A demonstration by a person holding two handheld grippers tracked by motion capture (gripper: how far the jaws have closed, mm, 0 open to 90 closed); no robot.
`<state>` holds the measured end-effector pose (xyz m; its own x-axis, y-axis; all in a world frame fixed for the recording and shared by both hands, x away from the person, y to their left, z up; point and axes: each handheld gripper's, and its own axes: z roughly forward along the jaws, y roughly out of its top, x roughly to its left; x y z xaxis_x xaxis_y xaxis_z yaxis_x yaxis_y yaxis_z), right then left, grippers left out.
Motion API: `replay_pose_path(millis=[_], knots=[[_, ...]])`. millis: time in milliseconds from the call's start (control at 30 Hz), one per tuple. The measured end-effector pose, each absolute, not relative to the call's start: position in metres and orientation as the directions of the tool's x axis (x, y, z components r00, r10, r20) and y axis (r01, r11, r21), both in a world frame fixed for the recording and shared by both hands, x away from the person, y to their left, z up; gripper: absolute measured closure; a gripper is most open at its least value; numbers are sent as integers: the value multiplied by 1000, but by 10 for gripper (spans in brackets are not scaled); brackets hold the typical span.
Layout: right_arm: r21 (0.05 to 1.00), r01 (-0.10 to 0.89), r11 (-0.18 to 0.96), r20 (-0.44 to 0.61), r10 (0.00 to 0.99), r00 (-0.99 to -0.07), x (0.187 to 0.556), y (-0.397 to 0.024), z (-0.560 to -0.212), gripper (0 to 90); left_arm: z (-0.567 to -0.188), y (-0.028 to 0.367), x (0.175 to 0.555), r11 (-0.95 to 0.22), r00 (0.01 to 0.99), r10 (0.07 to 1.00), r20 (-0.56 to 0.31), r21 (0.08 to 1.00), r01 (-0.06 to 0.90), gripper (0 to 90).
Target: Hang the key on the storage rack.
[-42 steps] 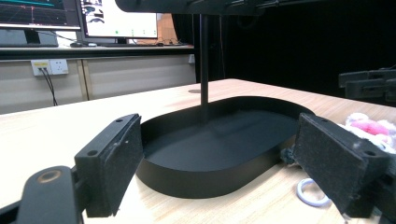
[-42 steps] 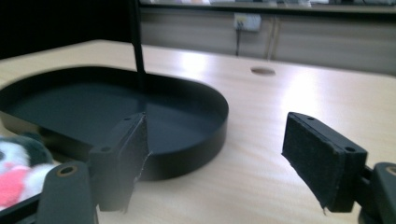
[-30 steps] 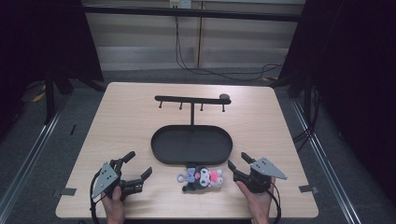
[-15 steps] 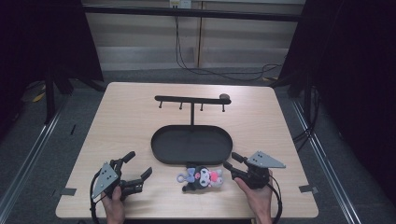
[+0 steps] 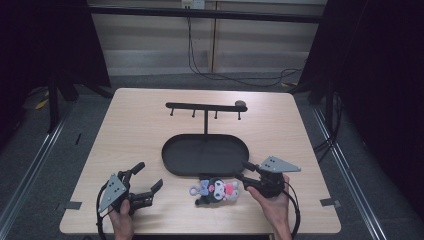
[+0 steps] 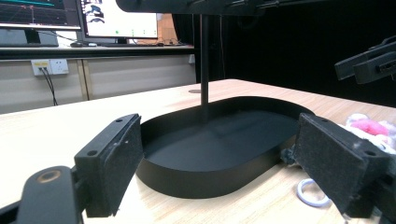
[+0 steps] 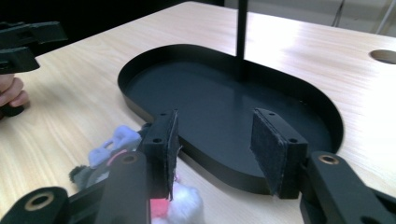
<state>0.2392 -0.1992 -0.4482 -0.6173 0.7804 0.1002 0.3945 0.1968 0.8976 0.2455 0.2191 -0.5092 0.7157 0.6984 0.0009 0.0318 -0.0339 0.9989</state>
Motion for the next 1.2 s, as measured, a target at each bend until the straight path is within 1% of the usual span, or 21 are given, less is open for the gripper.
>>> replay_pose_path(millis=[100, 167, 300, 400, 433, 467, 500, 733, 800, 867, 933, 1000, 1033, 1067, 1200], knots=[[874, 425, 236, 109, 757, -644, 245, -193, -445, 536, -509, 219, 245, -30, 715, 700, -3, 999, 34, 155], [862, 444, 245, 135, 733, -666, 249, -190, -445, 572, -509, 219, 245, -29, 714, 700, -4, 999, 34, 155], [837, 476, 270, 172, 696, -697, 257, -184, -442, 585, -509, 219, 245, -28, 714, 700, -6, 999, 36, 154], [830, 482, 281, 177, 686, -705, 260, -181, -441, 591, -509, 218, 245, -27, 712, 702, -6, 999, 35, 154], [818, 490, 302, 188, 665, -723, 264, -176, -439, 615, -509, 218, 245, -29, 714, 700, -3, 999, 33, 155], [818, 490, 302, 188, 665, -723, 264, -176, -439, 615, -509, 218, 245, -29, 714, 700, -3, 999, 33, 155], [811, 495, 313, 205, 640, -740, 267, -171, -437, 633, -509, 219, 246, -29, 716, 698, -4, 999, 33, 154], [777, 495, 389, 213, 578, -788, 280, -153, -431, 622, -509, 219, 246, -35, 716, 699, 1, 999, 33, 154], [765, 499, 407, 210, 576, -790, 283, -148, -429, 581, -509, 219, 246, -33, 715, 699, 0, 999, 33, 154], [760, 498, 417, 200, 579, -790, 284, -144, -428, 576, -509, 219, 246, -30, 716, 698, -3, 999, 33, 154], [744, 494, 450, 190, 566, -802, 288, -137, -425, 576, -509, 219, 245, -30, 714, 700, -4, 999, 35, 154], [718, 497, 487, 197, 543, -816, 293, -130, -423, 559, -509, 219, 245, -32, 713, 701, -3, 999, 36, 154], [694, 506, 513, 209, 528, -823, 299, -125, -424, 535, -509, 219, 245, -29, 714, 700, -6, 999, 36, 154], [675, 514, 530, 209, 531, -821, 302, -124, -425, 529, -509, 219, 245, -30, 715, 699, -5, 999, 35, 154], [657, 523, 543, 227, 519, -824, 308, -121, -427, 530, -509, 219, 246, -29, 718, 696, -2, 999, 32, 155]])
